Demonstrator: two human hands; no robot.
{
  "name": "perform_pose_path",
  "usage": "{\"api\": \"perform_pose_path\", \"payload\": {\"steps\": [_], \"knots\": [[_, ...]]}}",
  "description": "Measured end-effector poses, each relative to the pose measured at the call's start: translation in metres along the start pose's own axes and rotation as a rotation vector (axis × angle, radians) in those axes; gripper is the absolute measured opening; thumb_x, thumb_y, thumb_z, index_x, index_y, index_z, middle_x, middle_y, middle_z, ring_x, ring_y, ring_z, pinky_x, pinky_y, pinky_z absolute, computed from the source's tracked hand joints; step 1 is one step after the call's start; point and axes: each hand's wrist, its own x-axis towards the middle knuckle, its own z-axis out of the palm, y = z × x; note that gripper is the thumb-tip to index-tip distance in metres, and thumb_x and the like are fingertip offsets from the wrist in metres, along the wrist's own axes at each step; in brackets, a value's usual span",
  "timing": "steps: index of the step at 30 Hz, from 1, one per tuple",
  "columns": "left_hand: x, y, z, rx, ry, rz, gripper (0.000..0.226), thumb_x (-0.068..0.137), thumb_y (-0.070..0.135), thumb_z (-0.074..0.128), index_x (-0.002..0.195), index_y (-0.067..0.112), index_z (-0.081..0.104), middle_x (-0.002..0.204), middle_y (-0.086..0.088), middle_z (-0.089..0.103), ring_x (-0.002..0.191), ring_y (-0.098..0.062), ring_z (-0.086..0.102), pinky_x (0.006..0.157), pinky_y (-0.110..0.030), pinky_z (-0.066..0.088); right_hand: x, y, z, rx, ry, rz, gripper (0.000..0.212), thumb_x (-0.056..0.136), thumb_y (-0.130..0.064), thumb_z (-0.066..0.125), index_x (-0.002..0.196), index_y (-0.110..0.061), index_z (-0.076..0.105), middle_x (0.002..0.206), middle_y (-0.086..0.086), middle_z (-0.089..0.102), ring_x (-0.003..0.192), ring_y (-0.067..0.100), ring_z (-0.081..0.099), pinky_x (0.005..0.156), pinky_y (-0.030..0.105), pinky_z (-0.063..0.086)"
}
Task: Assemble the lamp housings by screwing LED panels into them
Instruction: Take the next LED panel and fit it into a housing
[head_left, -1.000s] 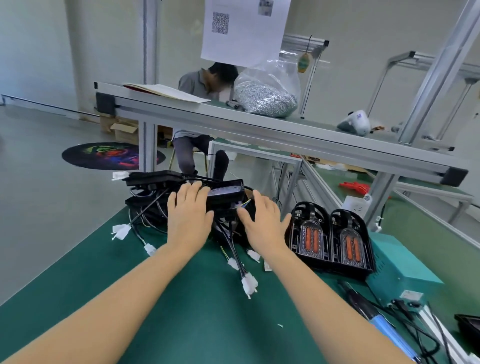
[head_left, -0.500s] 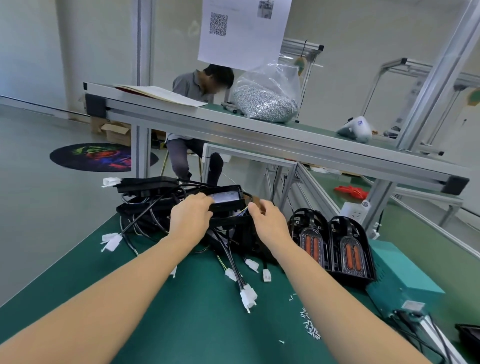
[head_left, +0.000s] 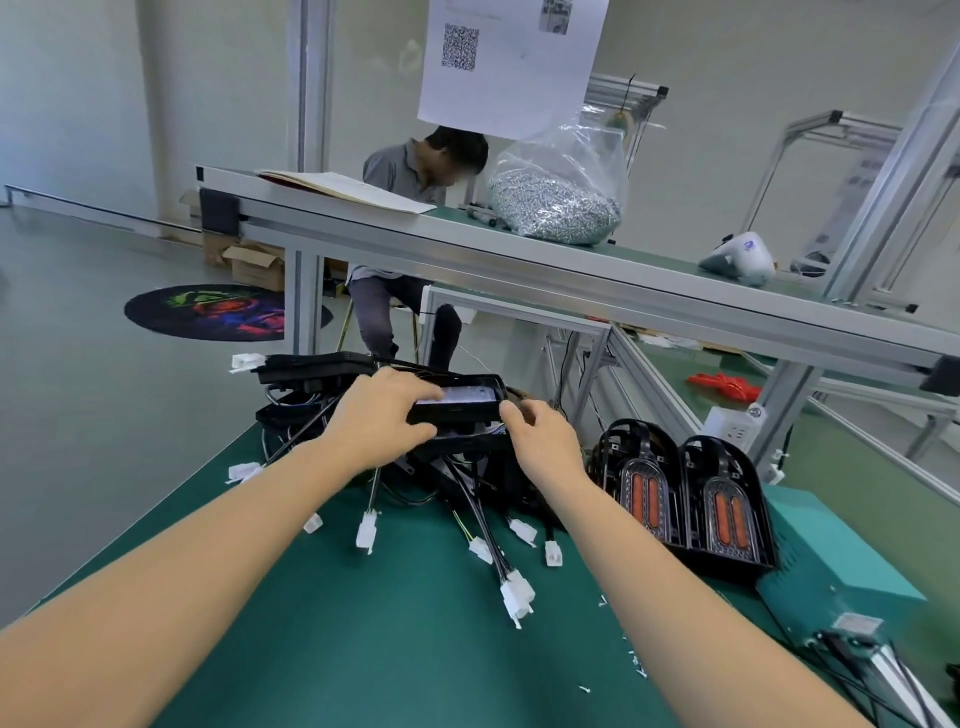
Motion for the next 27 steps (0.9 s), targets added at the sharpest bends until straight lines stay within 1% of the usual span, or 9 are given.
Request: {"api": "perform_pose_path", "payload": {"steps": [2, 4, 7, 13, 16, 19, 23, 25, 27], "knots": [[-0.003, 0.000, 0.003, -0.004, -0.061, -0.042, 0.042, 0.087, 0.027, 0.063, 0.128, 0.032, 0.056, 0.122, 0.004, 0.059, 0.118, -0.018, 0.048, 0.094, -0.036, 0.043, 0.007, -0.007, 0.003, -0.008, 0.012, 0.049, 0.047, 0.097, -0.056, 0.040, 0.090, -0.014, 0.060, 0.101, 0.008, 0.063, 0.099, 0.029, 0.058, 0.078, 0.035, 0.041], [-0.005, 0.002, 0.008, -0.045, 0.009, -0.062, 0.035, 0.089, 0.018, 0.061, 0.122, 0.029, 0.060, 0.115, 0.005, 0.062, 0.112, -0.017, 0.051, 0.088, -0.033, 0.045, 0.013, -0.014, 0.003, -0.067, 0.052, 0.099, 0.056, 0.094, -0.063, 0.038, 0.071, -0.014, 0.052, 0.084, 0.005, 0.061, 0.083, 0.027, 0.058, 0.069, 0.032, 0.041], [-0.004, 0.007, 0.011, -0.119, 0.107, -0.048, 0.025, 0.087, 0.008, 0.058, 0.108, 0.018, 0.066, 0.106, 0.001, 0.065, 0.103, -0.020, 0.056, 0.085, -0.031, 0.044, 0.021, -0.022, 0.003, -0.164, 0.059, 0.133, 0.054, 0.091, -0.062, 0.045, 0.069, -0.013, 0.052, 0.074, 0.002, 0.057, 0.075, 0.026, 0.057, 0.063, 0.029, 0.039], [-0.009, 0.011, 0.010, -0.171, 0.261, 0.048, 0.024, 0.087, 0.001, 0.058, 0.108, 0.009, 0.069, 0.105, -0.006, 0.068, 0.104, -0.025, 0.057, 0.090, -0.029, 0.040, 0.028, -0.033, -0.007, -0.153, 0.007, 0.141, 0.033, 0.084, -0.022, 0.058, 0.060, -0.015, 0.037, 0.060, -0.001, 0.041, 0.052, 0.018, 0.037, 0.049, 0.025, 0.025], [-0.013, 0.017, 0.003, -0.228, 0.375, 0.085, 0.024, 0.084, -0.002, 0.063, 0.105, 0.005, 0.069, 0.104, -0.009, 0.068, 0.103, -0.027, 0.059, 0.090, -0.029, 0.042, 0.024, -0.034, -0.015, -0.074, 0.088, 0.037, 0.040, 0.084, -0.014, 0.056, 0.056, -0.016, 0.028, 0.053, 0.000, 0.028, 0.049, 0.018, 0.023, 0.050, 0.027, 0.019], [-0.022, 0.026, -0.002, -0.326, 0.495, 0.083, 0.040, 0.077, 0.001, 0.071, 0.116, 0.008, 0.063, 0.121, -0.006, 0.059, 0.118, -0.022, 0.049, 0.100, -0.020, 0.032, 0.011, -0.032, -0.030, 0.015, 0.207, -0.111, 0.039, 0.083, -0.013, 0.056, 0.056, -0.016, 0.028, 0.054, 0.002, 0.026, 0.055, 0.020, 0.023, 0.054, 0.032, 0.019], [-0.048, 0.029, 0.009, -0.453, 0.504, -0.191, 0.068, 0.071, 0.003, 0.074, 0.132, 0.015, 0.046, 0.132, -0.001, 0.046, 0.122, -0.018, 0.038, 0.103, -0.026, 0.031, -0.008, -0.020, -0.053, 0.174, 0.265, -0.183, 0.032, 0.087, -0.013, 0.057, 0.058, -0.006, 0.045, 0.055, 0.001, 0.037, 0.060, 0.020, 0.032, 0.059, 0.033, 0.026], [-0.061, 0.028, 0.020, -0.559, 0.393, -0.366, 0.061, 0.075, 0.005, 0.073, 0.129, 0.015, 0.047, 0.128, -0.004, 0.050, 0.114, -0.019, 0.045, 0.097, -0.030, 0.037, -0.021, -0.010, -0.059, 0.231, 0.265, -0.202, 0.023, 0.088, -0.014, 0.058, 0.072, 0.003, 0.057, 0.059, 0.003, 0.043, 0.061, 0.017, 0.035, 0.060, 0.032, 0.029], [-0.071, 0.031, 0.026, -0.948, 0.258, -0.519, 0.036, 0.087, 0.013, 0.066, 0.121, 0.014, 0.053, 0.124, -0.009, 0.057, 0.102, -0.016, 0.054, 0.089, -0.029, 0.041, -0.039, 0.001, -0.060, 0.265, 0.251, -0.241, 0.019, 0.089, -0.013, 0.060, 0.075, 0.000, 0.060, 0.058, -0.001, 0.045, 0.057, 0.011, 0.034, 0.056, 0.027, 0.030]]}}
